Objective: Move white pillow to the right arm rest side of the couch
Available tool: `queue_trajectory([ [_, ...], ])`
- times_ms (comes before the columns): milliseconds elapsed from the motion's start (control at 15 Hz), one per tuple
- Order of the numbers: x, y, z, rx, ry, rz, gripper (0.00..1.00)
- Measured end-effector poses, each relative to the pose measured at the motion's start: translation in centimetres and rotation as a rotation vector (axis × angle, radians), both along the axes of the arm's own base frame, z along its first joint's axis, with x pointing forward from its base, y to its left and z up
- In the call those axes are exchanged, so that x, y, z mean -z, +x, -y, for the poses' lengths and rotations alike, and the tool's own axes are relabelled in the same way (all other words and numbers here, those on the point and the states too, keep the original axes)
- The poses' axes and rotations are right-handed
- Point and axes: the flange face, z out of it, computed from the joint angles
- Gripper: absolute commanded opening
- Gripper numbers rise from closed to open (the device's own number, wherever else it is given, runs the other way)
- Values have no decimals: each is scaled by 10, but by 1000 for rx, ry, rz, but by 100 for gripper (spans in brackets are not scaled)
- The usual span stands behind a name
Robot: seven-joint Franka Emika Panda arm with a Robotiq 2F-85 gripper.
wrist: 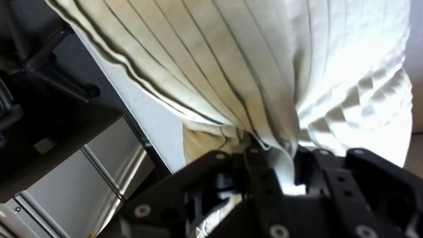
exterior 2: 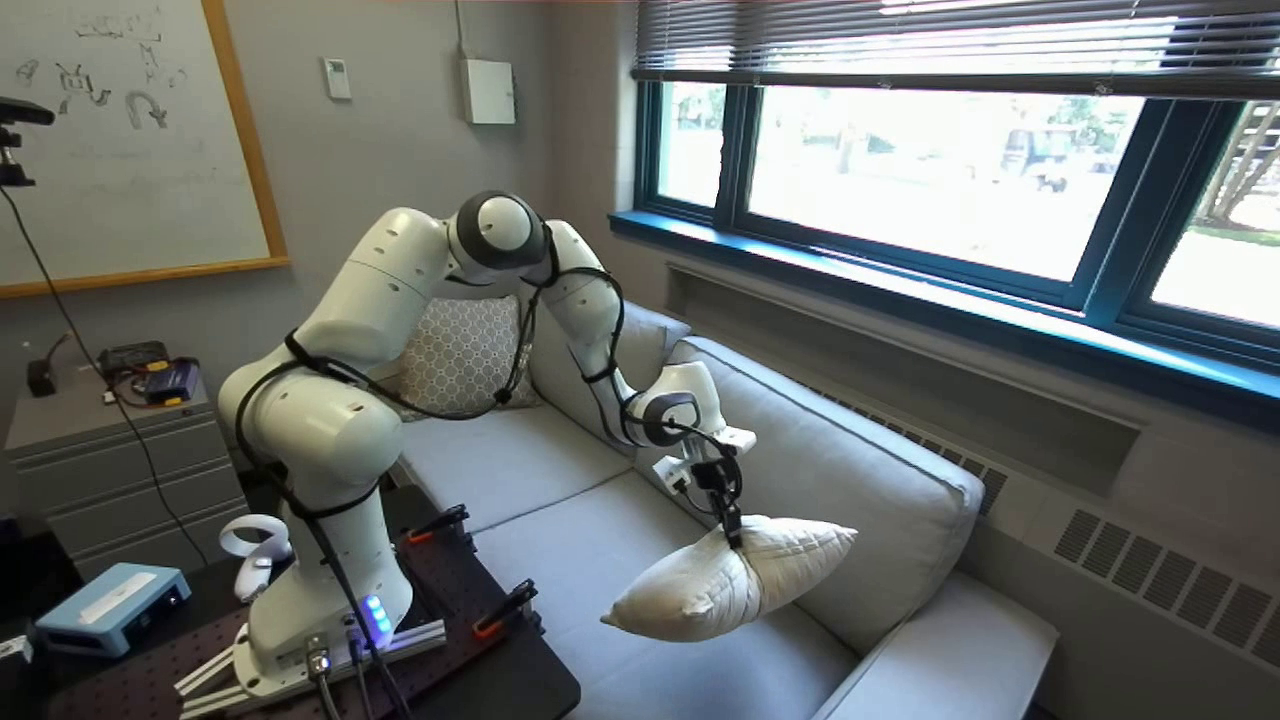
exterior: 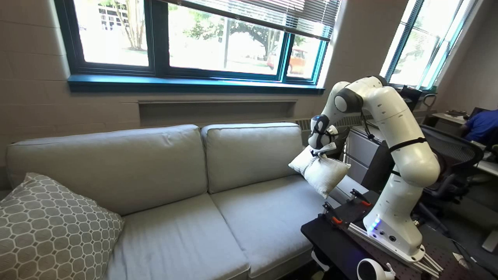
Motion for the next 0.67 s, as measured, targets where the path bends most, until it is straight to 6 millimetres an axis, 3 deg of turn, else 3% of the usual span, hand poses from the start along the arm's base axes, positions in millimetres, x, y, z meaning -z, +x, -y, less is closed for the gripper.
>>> queue_trajectory([
  [333,21,27,39,-23,-81,-105,3],
  [667,68,42,70,12,-151,-164,3],
])
